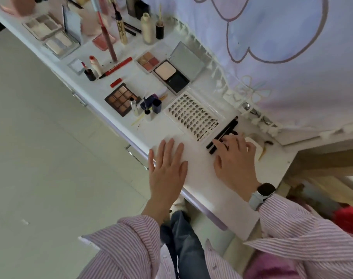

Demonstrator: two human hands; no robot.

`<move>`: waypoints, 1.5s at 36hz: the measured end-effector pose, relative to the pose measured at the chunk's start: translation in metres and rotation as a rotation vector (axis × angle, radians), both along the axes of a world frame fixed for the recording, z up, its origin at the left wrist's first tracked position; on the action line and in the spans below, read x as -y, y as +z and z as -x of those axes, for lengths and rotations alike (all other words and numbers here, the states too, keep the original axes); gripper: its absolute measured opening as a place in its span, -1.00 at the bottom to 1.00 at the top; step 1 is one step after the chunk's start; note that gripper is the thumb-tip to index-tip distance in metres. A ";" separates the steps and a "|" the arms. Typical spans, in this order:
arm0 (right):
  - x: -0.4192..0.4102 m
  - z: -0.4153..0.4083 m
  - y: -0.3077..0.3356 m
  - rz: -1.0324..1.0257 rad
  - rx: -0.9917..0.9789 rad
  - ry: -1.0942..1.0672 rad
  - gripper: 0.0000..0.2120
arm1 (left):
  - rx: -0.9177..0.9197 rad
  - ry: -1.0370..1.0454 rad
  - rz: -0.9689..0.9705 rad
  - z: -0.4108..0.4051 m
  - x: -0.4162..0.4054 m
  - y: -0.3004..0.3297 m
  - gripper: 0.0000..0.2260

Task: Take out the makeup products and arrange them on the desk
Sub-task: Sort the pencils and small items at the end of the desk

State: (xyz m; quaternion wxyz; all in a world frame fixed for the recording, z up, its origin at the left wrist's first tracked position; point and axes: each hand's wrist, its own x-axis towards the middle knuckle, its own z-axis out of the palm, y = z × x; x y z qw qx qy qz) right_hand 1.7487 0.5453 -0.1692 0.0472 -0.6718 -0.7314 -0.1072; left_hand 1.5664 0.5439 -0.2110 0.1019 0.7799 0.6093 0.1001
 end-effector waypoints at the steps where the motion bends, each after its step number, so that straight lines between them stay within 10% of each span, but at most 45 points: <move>1: 0.001 0.001 -0.002 0.004 0.032 0.010 -0.64 | -0.008 0.000 0.003 -0.001 0.000 0.000 -0.59; 26: -0.032 -0.010 0.016 -0.166 0.360 0.669 -0.78 | -0.029 -0.019 0.095 0.003 0.002 0.009 -0.57; 32: -0.026 -0.004 0.046 -0.195 -0.136 0.538 -0.89 | 0.332 0.163 0.130 -0.015 0.004 0.029 -0.63; 40: -0.010 0.001 0.083 0.306 -1.699 -0.163 -0.80 | 0.547 0.100 -0.130 -0.050 0.016 0.066 -0.70; 54: 0.005 -0.017 0.054 0.629 -1.712 -0.338 -0.89 | 0.399 0.171 0.032 -0.053 0.040 0.055 -0.85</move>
